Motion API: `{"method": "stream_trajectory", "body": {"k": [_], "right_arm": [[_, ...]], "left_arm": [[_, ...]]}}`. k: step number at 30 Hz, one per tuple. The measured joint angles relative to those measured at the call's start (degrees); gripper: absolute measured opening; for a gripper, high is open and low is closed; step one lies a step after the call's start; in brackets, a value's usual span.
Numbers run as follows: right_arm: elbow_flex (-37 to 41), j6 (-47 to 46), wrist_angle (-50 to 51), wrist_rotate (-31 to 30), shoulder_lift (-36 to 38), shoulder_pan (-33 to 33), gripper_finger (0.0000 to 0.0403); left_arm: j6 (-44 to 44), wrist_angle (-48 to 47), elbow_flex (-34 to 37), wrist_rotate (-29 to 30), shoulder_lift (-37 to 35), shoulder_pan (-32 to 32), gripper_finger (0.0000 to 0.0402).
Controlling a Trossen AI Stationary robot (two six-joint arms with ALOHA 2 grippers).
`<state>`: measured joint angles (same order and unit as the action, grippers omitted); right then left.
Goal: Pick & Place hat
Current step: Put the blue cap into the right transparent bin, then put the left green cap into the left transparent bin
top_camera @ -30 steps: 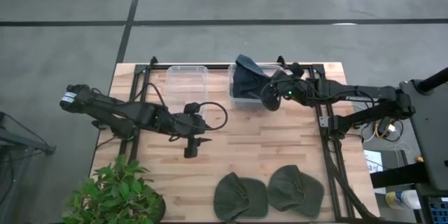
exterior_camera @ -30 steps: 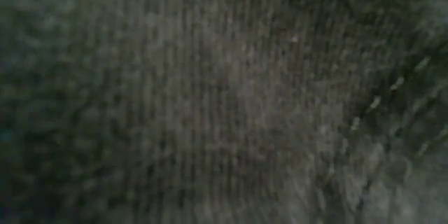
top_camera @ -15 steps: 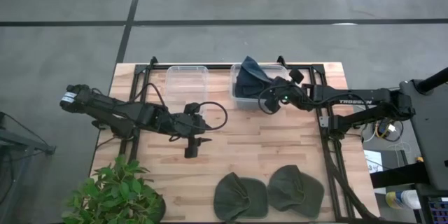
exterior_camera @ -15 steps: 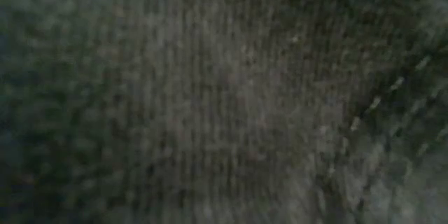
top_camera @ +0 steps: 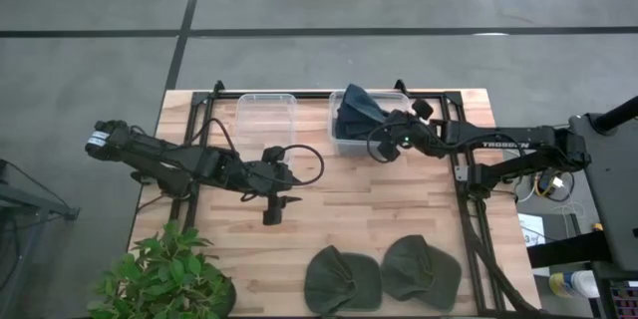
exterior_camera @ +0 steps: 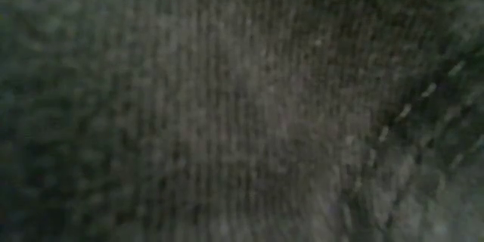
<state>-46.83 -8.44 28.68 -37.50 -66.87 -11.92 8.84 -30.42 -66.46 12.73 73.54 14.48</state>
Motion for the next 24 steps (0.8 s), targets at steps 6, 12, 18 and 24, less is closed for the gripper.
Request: {"method": "stream_trajectory", "body": {"k": [6,12,18,24], "right_arm": [[-3.7,0.0,2.0,0.0,0.1,0.4,0.0165],[-10.0,2.2,2.9,-0.1,0.6,0.9,0.0191],[-15.9,1.9,7.7,0.0,0.8,2.8,0.0192],[-17.8,-0.3,9.1,2.2,0.8,7.1,0.0189]], "left_arm": [[0.0,0.0,0.1,0.0,0.0,0.0,0.0186],[0.0,0.0,0.1,0.0,0.0,0.0,0.0186],[0.0,0.0,0.1,0.0,0.0,0.0,0.0186],[0.0,-0.1,0.2,0.0,0.0,0.0,0.0186]]}}
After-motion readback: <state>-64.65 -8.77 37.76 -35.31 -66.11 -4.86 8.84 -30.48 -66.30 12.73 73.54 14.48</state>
